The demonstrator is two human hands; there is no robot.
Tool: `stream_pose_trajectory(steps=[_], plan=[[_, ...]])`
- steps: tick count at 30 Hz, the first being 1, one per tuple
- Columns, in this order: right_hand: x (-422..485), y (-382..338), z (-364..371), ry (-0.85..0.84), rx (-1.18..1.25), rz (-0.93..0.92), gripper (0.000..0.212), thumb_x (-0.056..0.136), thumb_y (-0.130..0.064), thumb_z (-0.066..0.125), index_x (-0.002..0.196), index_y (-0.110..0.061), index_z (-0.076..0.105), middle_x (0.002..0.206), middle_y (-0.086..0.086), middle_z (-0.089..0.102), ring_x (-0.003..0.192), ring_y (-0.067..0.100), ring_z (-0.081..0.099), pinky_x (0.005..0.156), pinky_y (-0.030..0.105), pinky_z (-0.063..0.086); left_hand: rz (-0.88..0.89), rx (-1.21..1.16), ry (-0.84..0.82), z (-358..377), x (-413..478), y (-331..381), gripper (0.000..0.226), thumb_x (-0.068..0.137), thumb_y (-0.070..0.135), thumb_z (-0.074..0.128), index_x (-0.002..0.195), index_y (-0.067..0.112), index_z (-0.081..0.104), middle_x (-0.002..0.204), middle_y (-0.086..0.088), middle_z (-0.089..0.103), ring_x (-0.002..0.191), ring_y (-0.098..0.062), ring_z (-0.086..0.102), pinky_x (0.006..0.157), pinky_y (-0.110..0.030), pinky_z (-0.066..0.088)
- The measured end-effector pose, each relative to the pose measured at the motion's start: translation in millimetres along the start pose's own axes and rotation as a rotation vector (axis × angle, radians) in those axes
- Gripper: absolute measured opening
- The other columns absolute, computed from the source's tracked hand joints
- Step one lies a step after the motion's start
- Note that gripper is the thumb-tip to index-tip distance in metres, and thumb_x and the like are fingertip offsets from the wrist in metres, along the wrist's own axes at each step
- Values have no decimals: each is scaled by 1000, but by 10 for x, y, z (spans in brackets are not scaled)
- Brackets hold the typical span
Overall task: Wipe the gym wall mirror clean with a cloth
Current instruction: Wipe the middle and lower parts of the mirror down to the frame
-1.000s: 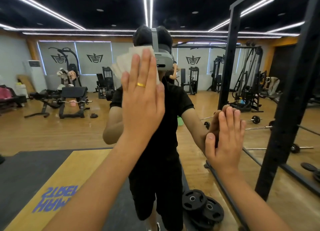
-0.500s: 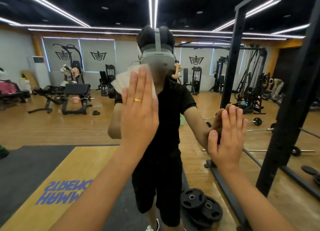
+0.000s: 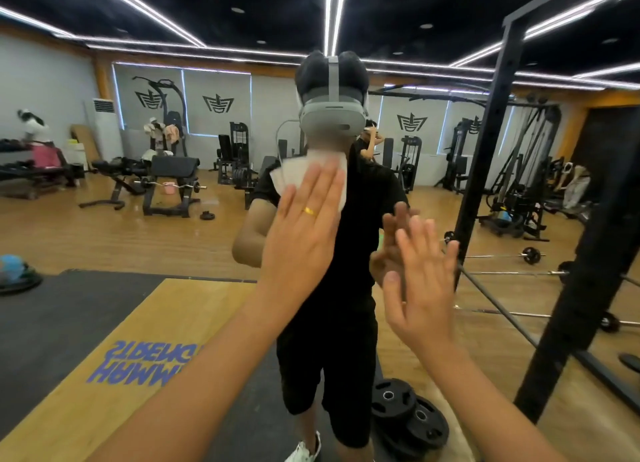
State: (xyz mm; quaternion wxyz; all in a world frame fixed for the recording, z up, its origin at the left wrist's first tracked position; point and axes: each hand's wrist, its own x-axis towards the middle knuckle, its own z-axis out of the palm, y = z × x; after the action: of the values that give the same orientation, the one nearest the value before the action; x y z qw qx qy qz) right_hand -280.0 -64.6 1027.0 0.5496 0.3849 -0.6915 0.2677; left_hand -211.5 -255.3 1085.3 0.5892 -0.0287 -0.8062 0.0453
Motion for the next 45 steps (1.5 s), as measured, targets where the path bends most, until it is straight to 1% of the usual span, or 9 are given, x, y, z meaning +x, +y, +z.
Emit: stream_pose_trajectory(steps=[4,7,9,14,22,29,34,38,45], plan=[[-26,-319,350,-69,-16,-82,62,98,-21,48,157,-7,36,167,13,29,157,30,21,129,50,6,-103,-100,53,-106,166,-101,58,109,19,36,164,7,21,172,-8,14,160,-21,7,130,-40,6],[-45,-345,519,2,-119,-78,63,97,-24,52,156,-7,38,165,14,33,155,32,26,129,50,11,-166,-113,69,18,-40,110,59,108,17,39,163,6,22,172,-8,14,160,-23,8,129,-47,13],[-47,-326,546,15,-120,-98,63,98,-25,51,156,-6,38,164,14,33,155,32,27,128,50,12,-100,-74,44,112,-201,159,60,107,17,42,163,6,22,171,-9,15,160,-23,9,127,-51,20],[-66,-322,547,24,-129,-92,60,98,-24,54,154,-5,43,164,14,36,155,32,28,128,50,14,75,14,13,13,-137,-129,58,108,17,41,163,8,24,171,-8,20,159,-21,11,128,-45,17],[-64,-323,560,35,-140,-92,56,100,-25,48,152,-6,45,163,13,38,155,31,28,128,50,14,-197,-148,131,-129,167,-260,56,110,18,31,164,8,20,172,-7,14,160,-22,5,130,-42,3],[-52,-332,563,28,-166,-97,58,100,-26,49,154,-5,43,164,14,35,156,31,25,128,49,12,63,-4,29,-83,-183,-436,56,109,18,38,163,9,24,171,-9,19,160,-22,9,130,-40,8],[-55,-332,546,23,-176,-97,59,100,-26,49,155,-6,41,165,13,34,156,31,24,129,49,11,55,-7,6,-131,-167,-414,56,109,16,38,163,6,24,172,-10,18,160,-24,10,130,-40,6],[-77,-337,544,27,-174,-105,59,99,-25,52,154,-6,43,164,13,35,155,32,27,128,50,13,10,-49,33,-68,-257,-296,56,109,15,36,162,5,23,171,-11,20,160,-25,10,129,-48,14],[-50,-254,534,23,-174,-120,57,101,-27,48,155,-6,43,164,14,36,155,32,27,128,51,14,241,48,-70,-140,-281,-510,62,106,9,43,164,9,19,171,-7,16,160,-25,11,129,-46,16]])
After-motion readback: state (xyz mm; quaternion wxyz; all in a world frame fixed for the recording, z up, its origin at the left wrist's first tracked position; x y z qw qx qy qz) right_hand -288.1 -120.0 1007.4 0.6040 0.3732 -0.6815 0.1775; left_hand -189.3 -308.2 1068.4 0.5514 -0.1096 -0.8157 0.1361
